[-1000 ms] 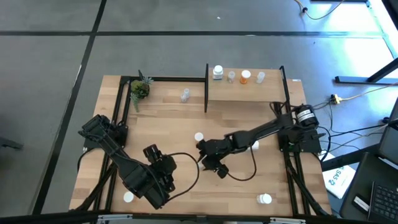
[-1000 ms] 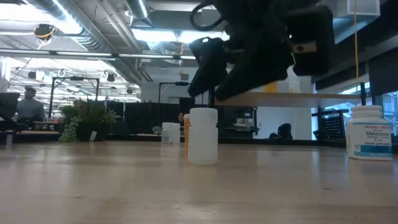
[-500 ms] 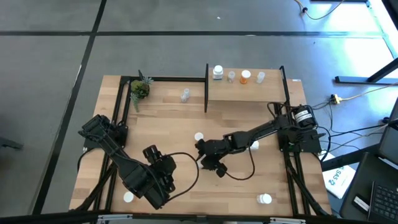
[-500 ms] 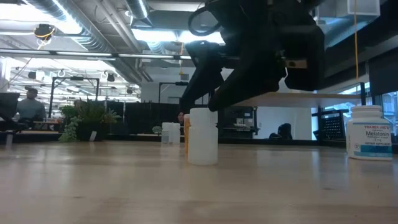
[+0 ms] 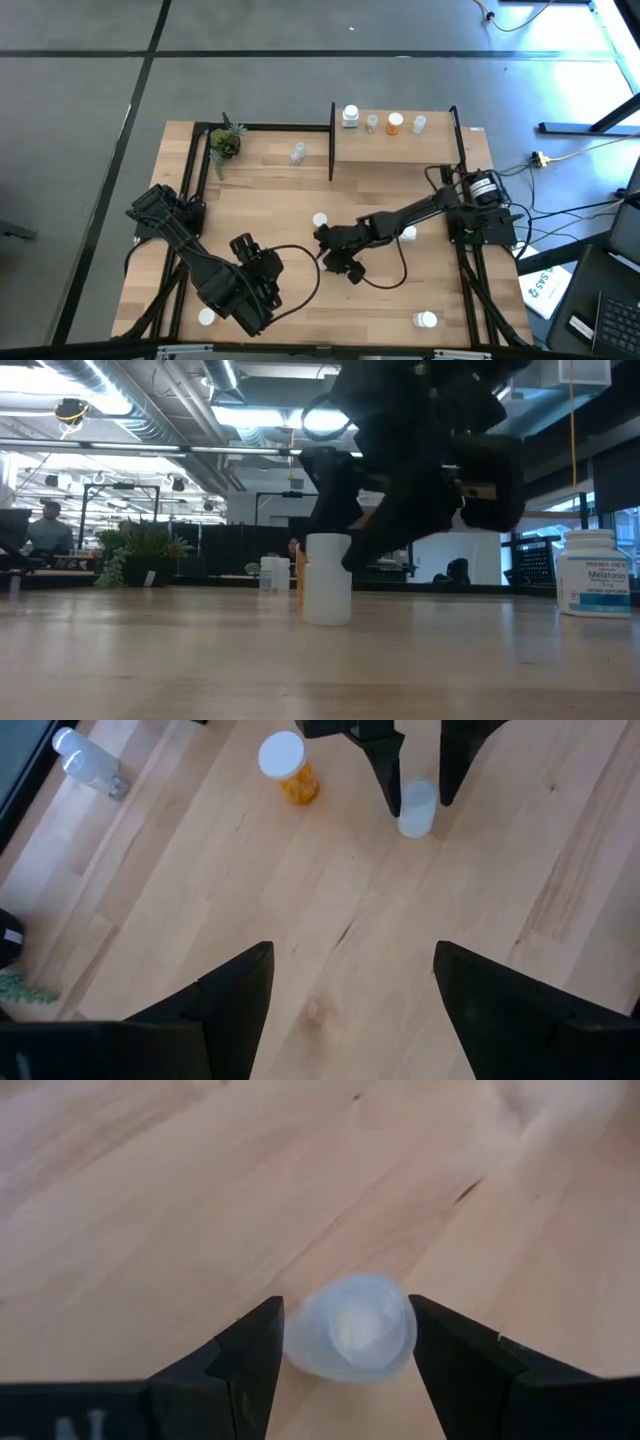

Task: Pick and place medicine bottles onto shelf by color
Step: Put the bottom yellow transparent pill bottle on the shelf aligned with the other yellow transparent pill bottle

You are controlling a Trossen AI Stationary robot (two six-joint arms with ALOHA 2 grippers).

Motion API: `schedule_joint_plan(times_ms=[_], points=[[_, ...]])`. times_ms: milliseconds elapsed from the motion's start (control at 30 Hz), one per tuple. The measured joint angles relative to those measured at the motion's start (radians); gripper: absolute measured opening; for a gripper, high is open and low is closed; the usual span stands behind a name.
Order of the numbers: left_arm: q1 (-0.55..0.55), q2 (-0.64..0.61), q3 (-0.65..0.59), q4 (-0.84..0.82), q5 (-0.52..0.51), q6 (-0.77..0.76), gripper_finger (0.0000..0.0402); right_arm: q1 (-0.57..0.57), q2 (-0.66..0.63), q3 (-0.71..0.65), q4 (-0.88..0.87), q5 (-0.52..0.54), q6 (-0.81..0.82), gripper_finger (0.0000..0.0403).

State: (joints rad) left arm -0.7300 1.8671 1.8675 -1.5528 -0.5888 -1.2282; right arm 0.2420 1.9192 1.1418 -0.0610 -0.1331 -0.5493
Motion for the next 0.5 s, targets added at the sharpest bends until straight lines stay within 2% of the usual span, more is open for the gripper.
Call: schedule_joint_plan(times_ms=[500], points=[[0.0, 0.0, 0.0, 0.002, 0.0, 0.0, 0.027, 0.0, 0.013, 0.0, 0.021, 0.0, -0.009, 0.0214]])
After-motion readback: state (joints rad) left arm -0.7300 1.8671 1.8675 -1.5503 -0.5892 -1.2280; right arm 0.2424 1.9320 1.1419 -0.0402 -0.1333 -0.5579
